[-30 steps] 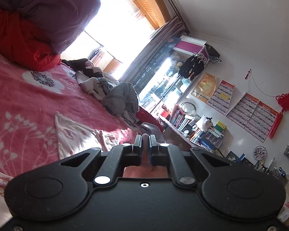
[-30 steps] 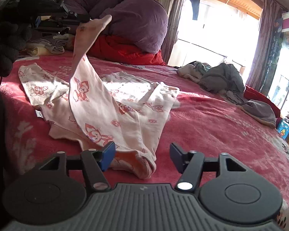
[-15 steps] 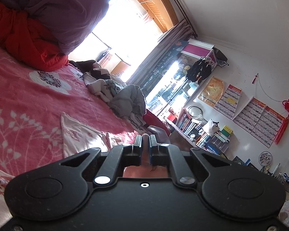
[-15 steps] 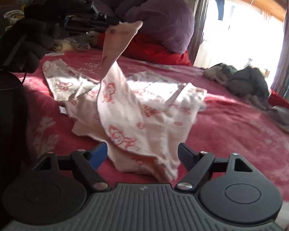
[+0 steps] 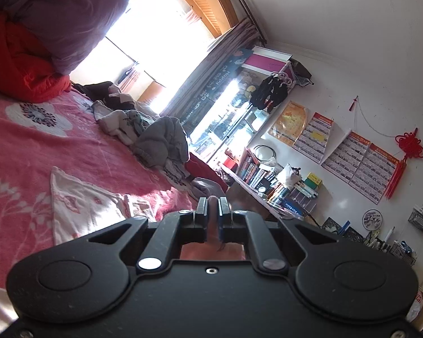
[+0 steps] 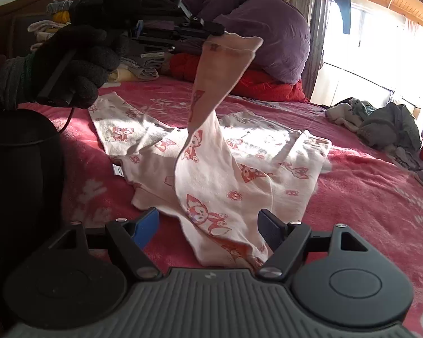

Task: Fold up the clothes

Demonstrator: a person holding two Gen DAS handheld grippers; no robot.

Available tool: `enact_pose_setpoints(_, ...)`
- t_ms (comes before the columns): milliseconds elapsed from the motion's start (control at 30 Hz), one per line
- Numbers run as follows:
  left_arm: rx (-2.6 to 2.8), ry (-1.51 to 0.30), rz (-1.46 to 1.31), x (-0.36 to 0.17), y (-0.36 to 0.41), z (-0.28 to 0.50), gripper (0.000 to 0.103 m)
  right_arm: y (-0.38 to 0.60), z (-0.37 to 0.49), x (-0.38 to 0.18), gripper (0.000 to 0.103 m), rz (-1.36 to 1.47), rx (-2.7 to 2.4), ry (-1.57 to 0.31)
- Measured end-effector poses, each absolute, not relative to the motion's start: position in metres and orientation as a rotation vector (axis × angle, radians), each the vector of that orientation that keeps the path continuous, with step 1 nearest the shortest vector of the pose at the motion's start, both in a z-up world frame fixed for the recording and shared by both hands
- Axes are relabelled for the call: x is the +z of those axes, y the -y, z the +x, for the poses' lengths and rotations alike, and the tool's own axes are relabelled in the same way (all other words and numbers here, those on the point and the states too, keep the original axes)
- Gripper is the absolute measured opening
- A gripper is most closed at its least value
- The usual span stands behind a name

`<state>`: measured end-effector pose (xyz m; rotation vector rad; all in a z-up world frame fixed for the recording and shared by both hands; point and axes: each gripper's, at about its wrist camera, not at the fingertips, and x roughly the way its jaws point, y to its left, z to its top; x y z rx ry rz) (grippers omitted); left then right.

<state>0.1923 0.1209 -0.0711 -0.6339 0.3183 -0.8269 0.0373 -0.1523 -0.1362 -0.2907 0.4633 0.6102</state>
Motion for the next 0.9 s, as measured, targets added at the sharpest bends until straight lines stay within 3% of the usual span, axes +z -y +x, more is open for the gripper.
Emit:
enact_pose_setpoints(267, -0.883, -0.336, -0.606, -0.07, -0.091, 0.22, 0.004, 0.153, 0.066, -0.119, 0.075, -0.079, 0.65, -0.442)
enact_pose_setpoints(400, -0.899, -0.349, -0.599, -0.069, -0.083, 0.232, 0.004, 0.16, 0.092, -0.119, 0.058, 0.017, 0.642, -0.487)
enact_pose_setpoints(500, -0.911, -0.348, -0.595, -0.065, -0.076, 0.243, 0.004, 0.168, 0.112, -0.123, 0.056, 0.141, 0.647, -0.531)
enact_pose_setpoints(633, -0.901, -0.334, -0.646, -0.07, -0.068, 0.262, 0.004, 0.183, 0.136, -0.13, 0.034, 0.293, 0.672, -0.583)
enact_pose_setpoints(900, -0.832, -0.433, -0.647, -0.105, -0.051, 0.303, 0.004, 0.236, 0.172, -0.142, 0.023, 0.496, 0.667, -0.629)
